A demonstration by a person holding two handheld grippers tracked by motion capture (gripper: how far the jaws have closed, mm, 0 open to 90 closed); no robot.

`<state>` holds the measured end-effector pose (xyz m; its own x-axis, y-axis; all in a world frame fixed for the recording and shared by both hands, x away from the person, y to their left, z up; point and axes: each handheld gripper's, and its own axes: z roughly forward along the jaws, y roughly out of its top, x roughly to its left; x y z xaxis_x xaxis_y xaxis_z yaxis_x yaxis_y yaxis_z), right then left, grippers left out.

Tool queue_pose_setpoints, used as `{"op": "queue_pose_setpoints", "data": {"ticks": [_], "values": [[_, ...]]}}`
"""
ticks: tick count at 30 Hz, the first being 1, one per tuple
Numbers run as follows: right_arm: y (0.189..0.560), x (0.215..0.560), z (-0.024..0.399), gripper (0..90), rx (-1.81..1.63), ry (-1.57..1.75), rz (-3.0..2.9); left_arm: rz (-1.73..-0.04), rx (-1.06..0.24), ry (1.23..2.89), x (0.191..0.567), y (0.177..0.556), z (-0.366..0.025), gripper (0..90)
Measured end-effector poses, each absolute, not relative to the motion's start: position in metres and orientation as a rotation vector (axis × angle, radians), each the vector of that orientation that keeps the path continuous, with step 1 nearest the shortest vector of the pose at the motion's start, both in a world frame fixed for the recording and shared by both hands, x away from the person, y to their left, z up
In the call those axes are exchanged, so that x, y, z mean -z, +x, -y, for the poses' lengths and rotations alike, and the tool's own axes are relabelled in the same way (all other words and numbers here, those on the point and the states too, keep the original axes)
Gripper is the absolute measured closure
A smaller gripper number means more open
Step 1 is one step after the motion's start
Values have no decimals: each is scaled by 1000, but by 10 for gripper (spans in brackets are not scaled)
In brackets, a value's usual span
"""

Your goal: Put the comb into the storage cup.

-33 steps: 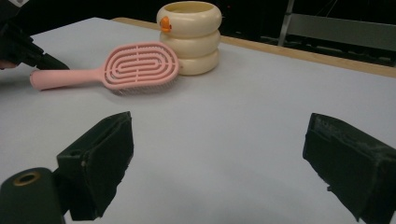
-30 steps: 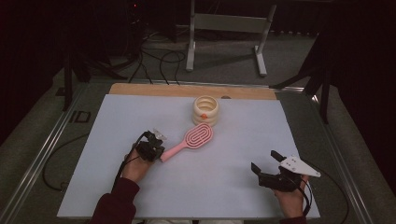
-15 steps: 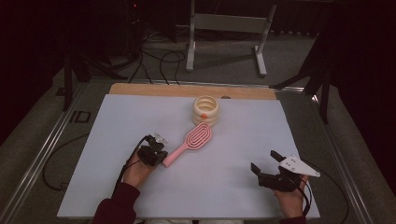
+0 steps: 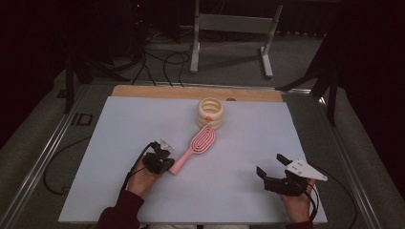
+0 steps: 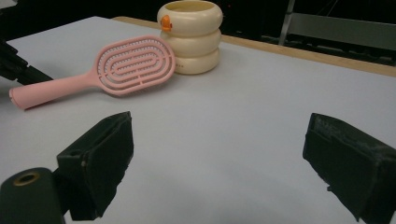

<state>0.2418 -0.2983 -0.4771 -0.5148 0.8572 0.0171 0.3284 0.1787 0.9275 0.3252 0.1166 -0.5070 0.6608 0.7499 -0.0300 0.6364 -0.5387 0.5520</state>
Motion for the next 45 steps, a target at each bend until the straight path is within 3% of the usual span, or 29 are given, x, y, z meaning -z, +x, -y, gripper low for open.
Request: {"op": "queue_pose_setpoints", "data": {"ticks": [13,21,26,29,45], "values": [[242,477,299,87,-1321,1112,-1937,-1092,-352,2339,506,325,-119,767],[241,477,299,87,-1321,1113,-1936,-1100,-383,2253,498,324,-128,559],[242,477,299,87,-1321,1111,-1935,-1108,-512,2166,487,318,-134,290],[241,477,299,87,-1320,1110,-1935,-1115,-549,2132,480,315,-140,192],[241,476,298,87,-1325,1106,-1936,-1060,-693,1932,440,283,-184,2]]}}
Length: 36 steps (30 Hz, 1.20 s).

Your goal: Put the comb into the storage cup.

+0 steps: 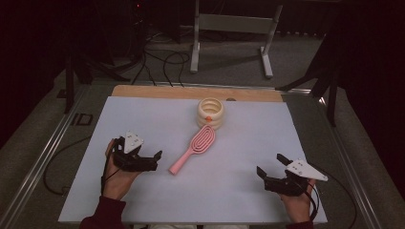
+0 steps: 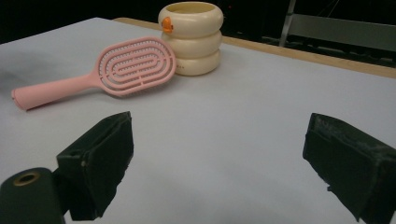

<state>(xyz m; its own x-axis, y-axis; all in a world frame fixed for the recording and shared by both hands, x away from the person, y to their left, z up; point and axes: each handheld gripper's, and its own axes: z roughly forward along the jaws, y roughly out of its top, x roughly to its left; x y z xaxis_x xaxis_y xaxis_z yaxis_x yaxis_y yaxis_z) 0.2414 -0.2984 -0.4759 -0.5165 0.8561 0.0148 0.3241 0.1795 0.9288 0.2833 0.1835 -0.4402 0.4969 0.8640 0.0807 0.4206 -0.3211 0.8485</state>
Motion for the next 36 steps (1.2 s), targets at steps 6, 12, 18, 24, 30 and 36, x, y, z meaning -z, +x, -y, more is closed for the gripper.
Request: {"op": "queue_pose_setpoints", "data": {"ticks": [6,12,18,24,30,36], "values": [[241,476,298,87,-1326,1096,-1950,-981,-727,1843,428,263,-206,0],[240,475,296,87,-1340,1088,-1949,-965,-748,1775,424,247,-227,0],[239,475,295,87,-1340,1080,-1954,-969,-774,1764,428,236,-236,0],[238,475,296,87,-1346,1082,-1950,-1001,-810,1784,432,230,-242,1],[238,474,297,87,-1351,1069,-1946,-1019,-822,1770,437,225,-248,1],[239,473,296,87,-1349,1066,-1950,-1024,-819,1770,439,223,-249,1]]}}
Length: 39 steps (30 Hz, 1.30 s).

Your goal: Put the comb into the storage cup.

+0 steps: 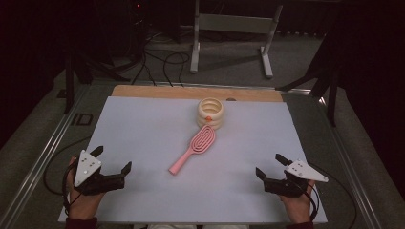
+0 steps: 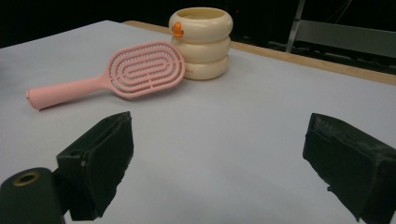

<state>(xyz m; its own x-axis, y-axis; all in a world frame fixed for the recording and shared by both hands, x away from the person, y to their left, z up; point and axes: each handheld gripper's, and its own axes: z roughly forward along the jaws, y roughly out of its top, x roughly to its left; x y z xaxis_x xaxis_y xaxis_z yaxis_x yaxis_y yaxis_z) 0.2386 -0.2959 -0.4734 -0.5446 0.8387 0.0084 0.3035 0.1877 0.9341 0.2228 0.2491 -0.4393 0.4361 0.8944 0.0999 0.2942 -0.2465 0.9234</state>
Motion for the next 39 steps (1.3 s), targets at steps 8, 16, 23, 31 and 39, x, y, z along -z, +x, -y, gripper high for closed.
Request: {"op": "queue_pose_setpoints", "data": {"ticks": [8,16,23,31,39], "values": [[239,474,296,84,-1346,1065,-1945,-1011,-808,1769,440,223,-248,1],[238,474,293,83,-1329,1066,-1939,-1049,-814,1791,437,226,-244,1],[238,474,294,83,-1321,1070,-1943,-1047,-802,1809,434,230,-236,1],[238,474,293,83,-1321,1071,-1944,-1033,-787,1846,434,238,-221,1],[239,474,293,83,-1320,1067,-1953,-1027,-782,1882,437,252,-201,1]]}}
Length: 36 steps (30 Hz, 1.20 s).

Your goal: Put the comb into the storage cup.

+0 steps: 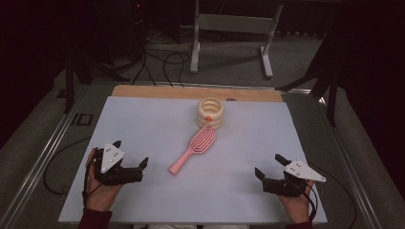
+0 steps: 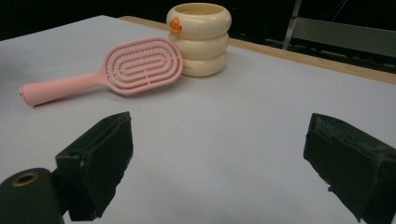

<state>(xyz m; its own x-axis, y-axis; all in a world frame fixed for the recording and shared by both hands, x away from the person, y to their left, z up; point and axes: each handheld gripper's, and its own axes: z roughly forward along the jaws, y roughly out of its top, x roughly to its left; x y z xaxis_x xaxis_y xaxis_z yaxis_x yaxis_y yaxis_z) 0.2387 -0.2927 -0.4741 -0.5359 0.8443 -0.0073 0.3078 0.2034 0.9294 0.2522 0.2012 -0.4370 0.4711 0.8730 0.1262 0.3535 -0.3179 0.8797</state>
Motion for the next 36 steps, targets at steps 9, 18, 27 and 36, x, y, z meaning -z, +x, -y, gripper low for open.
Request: {"op": "queue_pose_setpoints", "data": {"ticks": [9,18,27,36], "values": [[239,474,293,83,-1321,1071,-1951,-1009,-762,1927,442,265,-178,1],[239,474,293,83,-1320,1072,-1953,-998,-752,1970,447,276,-155,1],[239,474,294,83,-1320,1072,-1952,-988,-714,2032,456,288,-131,2],[239,474,294,83,-1318,1071,-1954,-989,-718,2106,461,296,-113,10]]}}
